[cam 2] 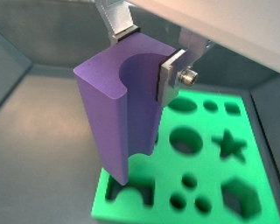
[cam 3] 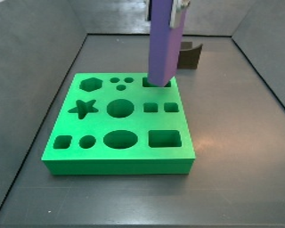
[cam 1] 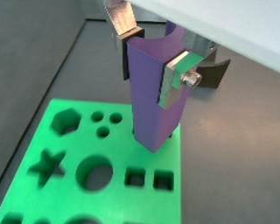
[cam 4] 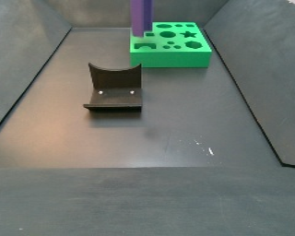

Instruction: Insert the arch object.

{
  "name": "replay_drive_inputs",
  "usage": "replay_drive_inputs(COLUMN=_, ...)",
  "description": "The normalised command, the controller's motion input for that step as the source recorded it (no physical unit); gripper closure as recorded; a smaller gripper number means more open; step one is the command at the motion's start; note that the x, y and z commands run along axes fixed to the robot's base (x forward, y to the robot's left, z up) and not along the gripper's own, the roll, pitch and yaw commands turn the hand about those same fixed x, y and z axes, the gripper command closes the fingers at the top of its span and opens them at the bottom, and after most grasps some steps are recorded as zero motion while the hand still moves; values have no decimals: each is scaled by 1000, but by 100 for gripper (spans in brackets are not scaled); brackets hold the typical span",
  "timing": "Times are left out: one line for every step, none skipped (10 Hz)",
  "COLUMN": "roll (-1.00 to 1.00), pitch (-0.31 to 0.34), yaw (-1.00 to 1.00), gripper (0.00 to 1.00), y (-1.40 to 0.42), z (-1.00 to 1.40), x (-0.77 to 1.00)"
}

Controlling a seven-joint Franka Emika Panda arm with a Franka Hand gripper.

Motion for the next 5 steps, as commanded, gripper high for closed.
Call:
replay_drive_inputs(roll=-11, pitch=34, yaw=-383, gripper=100, y=629, z=-371, x=71)
replay_drive_inputs(roll=-27, pitch=26, yaw=-400, gripper=100, y=600, z=-297, x=77)
replay_drive_inputs(roll=-76, pitch=0, yaw=-737, gripper=100, y=217, z=-51, x=220)
replay_drive_inputs(roll=-73, pitch=0, yaw=-1000, gripper=100, y=0, z=0, x=17)
replay_drive_inputs(roll=-67, pitch=0, yaw=-1000, gripper=100, y=-3, z=0, x=9)
